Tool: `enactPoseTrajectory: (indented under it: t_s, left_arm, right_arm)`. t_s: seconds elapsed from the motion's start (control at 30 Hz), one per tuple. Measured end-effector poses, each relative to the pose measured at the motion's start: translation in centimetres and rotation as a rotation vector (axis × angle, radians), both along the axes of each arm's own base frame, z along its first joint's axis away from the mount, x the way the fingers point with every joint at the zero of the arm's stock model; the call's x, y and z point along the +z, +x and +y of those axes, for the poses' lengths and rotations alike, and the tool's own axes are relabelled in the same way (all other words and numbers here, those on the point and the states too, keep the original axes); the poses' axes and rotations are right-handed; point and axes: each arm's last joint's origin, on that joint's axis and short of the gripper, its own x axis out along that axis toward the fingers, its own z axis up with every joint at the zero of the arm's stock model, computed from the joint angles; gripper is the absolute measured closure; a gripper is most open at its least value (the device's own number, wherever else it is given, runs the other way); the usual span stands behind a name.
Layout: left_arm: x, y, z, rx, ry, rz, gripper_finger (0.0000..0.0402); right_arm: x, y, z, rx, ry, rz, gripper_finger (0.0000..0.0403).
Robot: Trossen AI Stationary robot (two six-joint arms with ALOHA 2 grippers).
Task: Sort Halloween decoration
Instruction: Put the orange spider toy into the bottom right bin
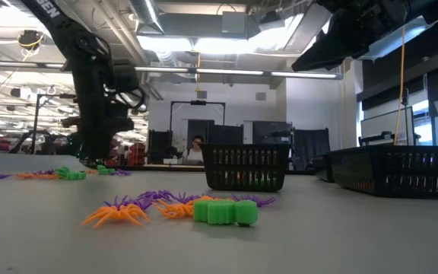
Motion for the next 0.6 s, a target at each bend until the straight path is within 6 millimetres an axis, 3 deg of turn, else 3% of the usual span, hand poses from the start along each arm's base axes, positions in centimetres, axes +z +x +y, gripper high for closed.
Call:
enactPoseTrajectory:
  t_s: [0.27, 0.6]
  left_arm:
    - [0.0, -1.4, 1.1, 0.091, 0.013, 0.021, 0.0309]
    - [0.0, -1.6, 1.3, 0.119, 0.013, 0.016, 0.0309]
  right_arm:
    - [0.0, 0.0, 0.0, 0.001, -0.002, 0.000, 0.0292]
    - [0.0, 0.0, 0.0, 0.001, -0.002, 0.000, 0.0292]
